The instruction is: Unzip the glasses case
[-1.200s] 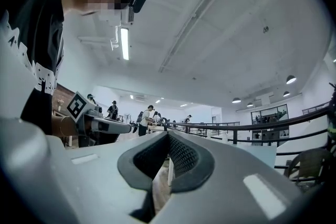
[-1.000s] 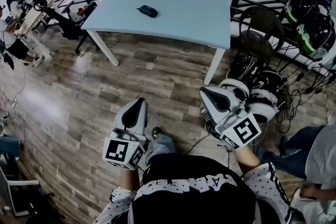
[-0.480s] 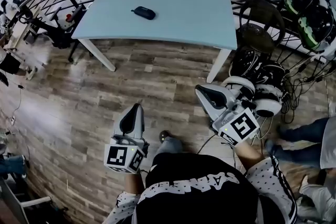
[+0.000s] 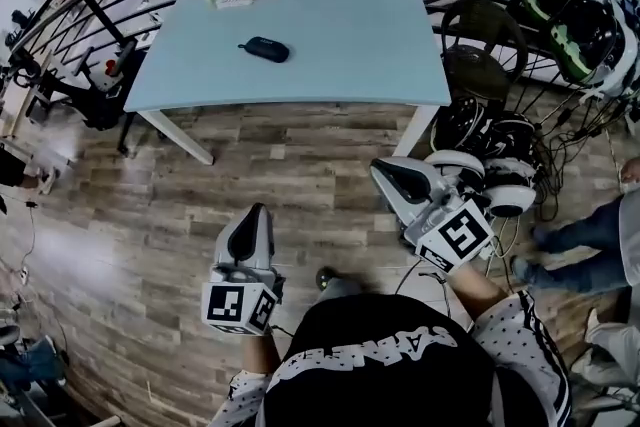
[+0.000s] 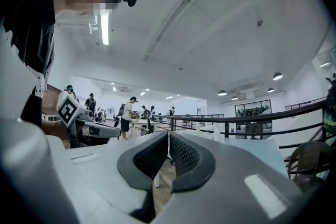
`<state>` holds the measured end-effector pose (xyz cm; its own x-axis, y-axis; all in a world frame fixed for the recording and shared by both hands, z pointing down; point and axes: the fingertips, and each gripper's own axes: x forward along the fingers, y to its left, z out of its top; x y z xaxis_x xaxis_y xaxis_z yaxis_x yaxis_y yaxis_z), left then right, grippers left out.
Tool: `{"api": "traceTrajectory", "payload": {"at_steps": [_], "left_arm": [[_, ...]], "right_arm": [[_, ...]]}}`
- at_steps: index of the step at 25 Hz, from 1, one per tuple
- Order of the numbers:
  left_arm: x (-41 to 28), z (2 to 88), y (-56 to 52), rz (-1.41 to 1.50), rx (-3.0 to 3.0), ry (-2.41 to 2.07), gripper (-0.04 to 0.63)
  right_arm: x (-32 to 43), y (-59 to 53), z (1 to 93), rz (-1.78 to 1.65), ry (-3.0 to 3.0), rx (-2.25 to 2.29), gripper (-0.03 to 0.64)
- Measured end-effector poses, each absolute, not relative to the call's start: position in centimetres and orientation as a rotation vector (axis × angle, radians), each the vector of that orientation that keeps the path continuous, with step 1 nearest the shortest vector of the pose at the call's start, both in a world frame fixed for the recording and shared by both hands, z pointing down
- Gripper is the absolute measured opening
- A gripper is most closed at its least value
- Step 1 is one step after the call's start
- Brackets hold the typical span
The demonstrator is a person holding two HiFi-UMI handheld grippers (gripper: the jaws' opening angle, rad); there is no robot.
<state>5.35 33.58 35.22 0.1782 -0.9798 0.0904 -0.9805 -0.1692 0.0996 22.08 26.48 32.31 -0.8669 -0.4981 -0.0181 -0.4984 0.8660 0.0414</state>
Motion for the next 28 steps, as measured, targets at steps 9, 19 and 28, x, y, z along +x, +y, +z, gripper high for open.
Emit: {"api": "traceTrajectory", "payload": {"at_steps": [9,19,28], "left_arm": [[-0.5,35.3,32.2,-0.056,2.293,-1.910,0.000],[-2.6,35.3,32.5,-0.085,2.285,-1.906,0.000],[-4.0,34.9,30.8,-0.030,2.266,-1.984,0.000]], "right_arm": [[17.2,24.9,31.3,0.085,3.033,-0.862,-0.005],[15.4,24.8,31.1,0.092,3.047,-0.862,-0.005],[14.2,21.5,31.8,0.079,3.029,-0.804,-0.005]]}}
